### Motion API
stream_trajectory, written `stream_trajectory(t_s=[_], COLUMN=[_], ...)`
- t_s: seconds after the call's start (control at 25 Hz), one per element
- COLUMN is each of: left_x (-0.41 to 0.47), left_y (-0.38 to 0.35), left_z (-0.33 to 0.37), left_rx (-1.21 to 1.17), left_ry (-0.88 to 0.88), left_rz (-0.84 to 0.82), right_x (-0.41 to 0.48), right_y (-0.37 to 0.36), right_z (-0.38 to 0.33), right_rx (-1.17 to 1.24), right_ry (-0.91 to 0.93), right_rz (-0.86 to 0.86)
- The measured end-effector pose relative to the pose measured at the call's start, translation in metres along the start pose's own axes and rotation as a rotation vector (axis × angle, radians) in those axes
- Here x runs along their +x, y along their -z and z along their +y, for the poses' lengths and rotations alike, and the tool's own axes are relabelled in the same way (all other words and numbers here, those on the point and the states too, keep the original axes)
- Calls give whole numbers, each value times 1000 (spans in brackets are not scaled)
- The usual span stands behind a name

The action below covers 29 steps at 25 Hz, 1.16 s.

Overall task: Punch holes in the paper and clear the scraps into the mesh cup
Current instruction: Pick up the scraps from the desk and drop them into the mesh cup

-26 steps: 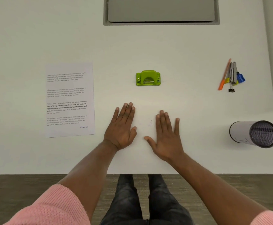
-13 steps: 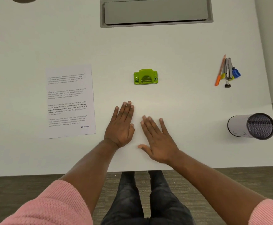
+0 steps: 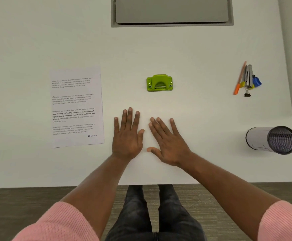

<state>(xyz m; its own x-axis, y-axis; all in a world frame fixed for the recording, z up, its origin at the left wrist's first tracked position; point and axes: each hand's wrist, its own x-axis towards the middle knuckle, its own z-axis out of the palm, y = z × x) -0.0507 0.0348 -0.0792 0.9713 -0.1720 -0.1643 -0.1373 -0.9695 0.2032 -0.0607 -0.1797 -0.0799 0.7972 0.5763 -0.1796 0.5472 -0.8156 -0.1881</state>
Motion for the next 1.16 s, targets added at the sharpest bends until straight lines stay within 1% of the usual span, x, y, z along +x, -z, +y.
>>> stream_trajectory(t_s=[0.04, 0.16, 0.2, 0.36, 0.48, 0.52, 0.68, 0.8, 0.96, 1.16], left_x=[0, 1, 1, 2, 1, 2, 1, 2, 1, 1], left_y=[0, 0, 0, 0, -1, -1, -2, -1, 1, 5], left_z=[1, 1, 0, 0, 1, 1, 0, 0, 1, 3], left_rx=[-5, -39, -43, -40, -42, -46, -40, -44, -44, -48], left_ry=[1, 12, 11, 16, 10, 12, 9, 14, 18, 24], left_rz=[-3, -14, -16, -9, 8, 10, 20, 18, 5, -2], right_x=[-1, -11, -13, -2, 2, 6, 26, 22, 4, 3], right_y=[-1, -8, -10, -3, 6, 10, 22, 23, 28, 39], right_z=[0, -11, -15, -18, -3, 3, 6, 6, 13, 16], right_rx=[6, 23, 26, 77, 190, 218, 225, 201, 175, 208], right_ry=[13, 143, 155, 26, -123, -146, -73, -27, -17, -35], right_rz=[10, 12, 4, 20, 132, 158, 142, 145, 173, 199])
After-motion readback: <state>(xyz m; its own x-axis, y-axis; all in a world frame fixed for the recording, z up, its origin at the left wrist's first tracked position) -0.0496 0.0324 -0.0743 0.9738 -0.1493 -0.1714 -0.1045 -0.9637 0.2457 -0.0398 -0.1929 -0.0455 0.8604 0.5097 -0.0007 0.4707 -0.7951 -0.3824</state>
